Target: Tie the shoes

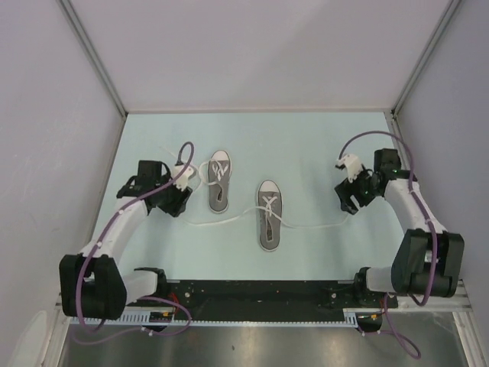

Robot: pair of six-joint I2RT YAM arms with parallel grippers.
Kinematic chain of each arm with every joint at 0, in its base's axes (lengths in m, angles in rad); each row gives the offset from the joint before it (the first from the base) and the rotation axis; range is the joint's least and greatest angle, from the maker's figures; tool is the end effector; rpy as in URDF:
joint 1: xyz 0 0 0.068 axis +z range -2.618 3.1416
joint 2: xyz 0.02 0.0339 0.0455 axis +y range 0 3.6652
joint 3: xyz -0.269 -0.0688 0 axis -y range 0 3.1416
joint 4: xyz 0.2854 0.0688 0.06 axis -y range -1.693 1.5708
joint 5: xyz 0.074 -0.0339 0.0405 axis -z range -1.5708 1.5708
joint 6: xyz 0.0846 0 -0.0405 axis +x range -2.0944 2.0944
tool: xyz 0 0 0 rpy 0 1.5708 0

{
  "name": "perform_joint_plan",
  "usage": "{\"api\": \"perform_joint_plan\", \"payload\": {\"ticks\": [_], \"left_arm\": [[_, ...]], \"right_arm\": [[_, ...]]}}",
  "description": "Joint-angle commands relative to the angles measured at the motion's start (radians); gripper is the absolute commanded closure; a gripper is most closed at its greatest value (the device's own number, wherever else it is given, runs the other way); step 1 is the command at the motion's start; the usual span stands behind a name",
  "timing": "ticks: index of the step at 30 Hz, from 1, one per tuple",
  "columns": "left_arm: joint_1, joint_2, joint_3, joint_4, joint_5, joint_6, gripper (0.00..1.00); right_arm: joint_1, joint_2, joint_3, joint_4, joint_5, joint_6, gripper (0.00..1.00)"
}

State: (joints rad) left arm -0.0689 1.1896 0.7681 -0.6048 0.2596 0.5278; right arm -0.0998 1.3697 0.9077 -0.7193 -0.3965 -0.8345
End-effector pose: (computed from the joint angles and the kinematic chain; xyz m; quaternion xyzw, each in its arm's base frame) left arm 0.2834 -0.0413 0.1679 0.3140 0.9026 -0.0608 0.2880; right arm 0.3080 0.0020 0.1629 -0.3810 0.8840 0.0871 0.2564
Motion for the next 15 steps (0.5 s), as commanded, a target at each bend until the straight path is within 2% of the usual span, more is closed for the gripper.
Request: {"api": "perform_joint_plan", "payload": {"ticks": [1, 4, 5, 9, 10, 11, 13, 15], "left_arm": [[0.003, -0.122, 0.160, -0.096, 0.082, -0.005, 0.38], [0.003, -0.201, 0.229, -0.119, 0.167, 0.024, 0.34], [0.003, -0.220, 0.241, -0.121, 0.215, 0.040, 0.28], [0.000, -0.295, 0.255, -0.038, 0.306, 0.018, 0.22], [0.000, -0.307, 0.246, -0.017, 0.337, 0.026, 0.14], [0.000, -0.329, 0.232, 0.008, 0.380, 0.041, 0.11], [-0.035, -0.328, 0.217, 0.024, 0.392, 0.079, 0.01], [-0.125, -0.263, 0.237, -0.054, 0.383, 0.168, 0.02]], "right_arm": [[-0.038, -0.145, 0.137, -0.068, -0.151, 0.074, 0.09], [-0.044, -0.245, 0.169, -0.022, -0.205, 0.126, 0.02], [-0.044, -0.292, 0.174, -0.008, -0.221, 0.156, 0.00], [-0.025, -0.377, 0.174, 0.088, -0.303, 0.265, 0.00], [0.003, -0.380, 0.172, 0.095, -0.298, 0.288, 0.00], [0.020, -0.377, 0.174, 0.096, -0.300, 0.304, 0.00], [0.060, -0.368, 0.174, 0.080, -0.309, 0.287, 0.01], [0.087, -0.344, 0.174, 0.013, -0.315, 0.209, 0.00]]}}
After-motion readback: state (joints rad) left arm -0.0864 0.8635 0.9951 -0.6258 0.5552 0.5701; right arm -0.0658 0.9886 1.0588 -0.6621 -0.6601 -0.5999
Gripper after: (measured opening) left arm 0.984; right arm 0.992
